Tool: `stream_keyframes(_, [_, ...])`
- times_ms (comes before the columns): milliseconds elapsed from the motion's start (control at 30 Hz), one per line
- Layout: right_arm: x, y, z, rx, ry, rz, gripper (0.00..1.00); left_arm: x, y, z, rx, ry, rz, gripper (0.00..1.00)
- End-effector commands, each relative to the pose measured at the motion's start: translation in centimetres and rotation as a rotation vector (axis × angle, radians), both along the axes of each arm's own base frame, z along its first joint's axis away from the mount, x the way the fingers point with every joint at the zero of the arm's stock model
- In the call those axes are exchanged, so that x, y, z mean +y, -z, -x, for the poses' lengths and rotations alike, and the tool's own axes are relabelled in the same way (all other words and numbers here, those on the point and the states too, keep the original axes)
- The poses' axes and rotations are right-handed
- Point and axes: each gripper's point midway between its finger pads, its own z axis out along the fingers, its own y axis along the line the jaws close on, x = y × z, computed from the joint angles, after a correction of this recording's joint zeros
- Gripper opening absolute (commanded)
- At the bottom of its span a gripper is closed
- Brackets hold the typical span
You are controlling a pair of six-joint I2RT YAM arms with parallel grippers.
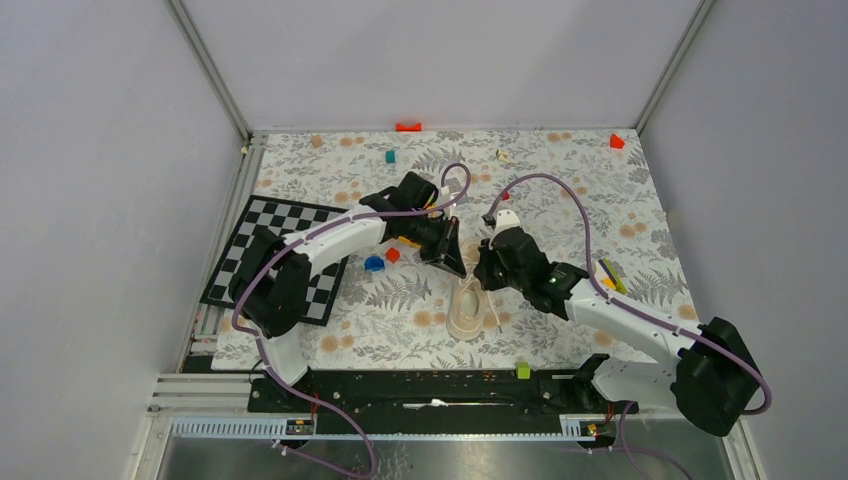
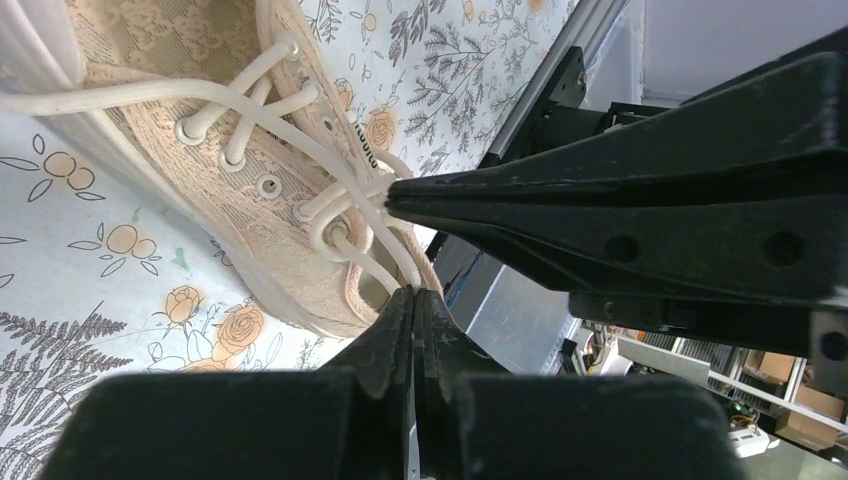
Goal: Tie the shoes
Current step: Cross the shoelace with the shoelace.
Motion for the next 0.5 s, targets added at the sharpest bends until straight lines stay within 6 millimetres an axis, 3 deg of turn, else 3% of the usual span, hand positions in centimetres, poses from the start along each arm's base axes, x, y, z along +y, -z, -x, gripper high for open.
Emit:
stream_keyframes(0, [0.7, -0.5, -1.1, -0.029, 0.019, -0.019, 0.00, -1.0, -2.6, -1.1, -0.061, 0.004, 0.068, 0.00])
stream_keyframes(267, [0.4, -0.1, -0.4, -0.016, 0.015, -0.028, 0.01, -0.6, -2.5, -1.7, -0.068, -0.018, 0.053, 0.00])
stream_keyframes(467, [0.1, 0.7, 0.1, 0.013, 0.010, -0.005, 0.21, -0.1, -2.6, -2.0, -0.071, -0.030, 0.051, 0.00])
